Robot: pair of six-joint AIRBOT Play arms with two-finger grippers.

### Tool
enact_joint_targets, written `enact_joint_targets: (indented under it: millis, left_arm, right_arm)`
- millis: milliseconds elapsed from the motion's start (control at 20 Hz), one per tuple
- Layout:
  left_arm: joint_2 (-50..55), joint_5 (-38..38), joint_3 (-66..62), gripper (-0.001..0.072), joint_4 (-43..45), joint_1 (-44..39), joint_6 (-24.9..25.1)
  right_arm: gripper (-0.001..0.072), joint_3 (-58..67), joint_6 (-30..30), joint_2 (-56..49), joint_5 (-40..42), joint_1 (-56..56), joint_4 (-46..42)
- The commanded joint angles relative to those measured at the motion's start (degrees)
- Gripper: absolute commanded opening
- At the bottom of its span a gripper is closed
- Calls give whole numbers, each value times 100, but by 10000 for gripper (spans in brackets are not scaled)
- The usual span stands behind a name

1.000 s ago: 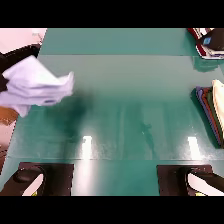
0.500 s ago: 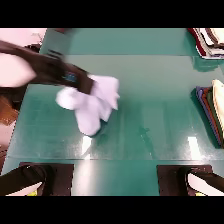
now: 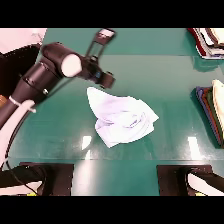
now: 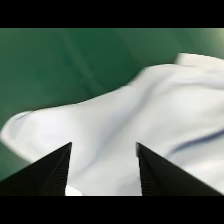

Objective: Fold the shirts.

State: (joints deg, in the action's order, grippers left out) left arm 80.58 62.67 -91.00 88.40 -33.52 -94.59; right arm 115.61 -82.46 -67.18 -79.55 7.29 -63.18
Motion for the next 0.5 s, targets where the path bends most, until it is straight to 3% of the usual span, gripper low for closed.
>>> enact_joint_targets:
  millis: [0,200,450]
  left_arm:
    - [214,-4,472,486,-656,1283,-35]
    - [791,-358,1202,487,-1268,2146,-28]
    - [1585,-822,1220,486,-2098,2127,341]
  right_arm:
    - [20,0,0,-50,-297,2,-2]
    - [20,0,-2,-284,-787,2,4]
    - [20,-15,-7,-656,-1047,2,7]
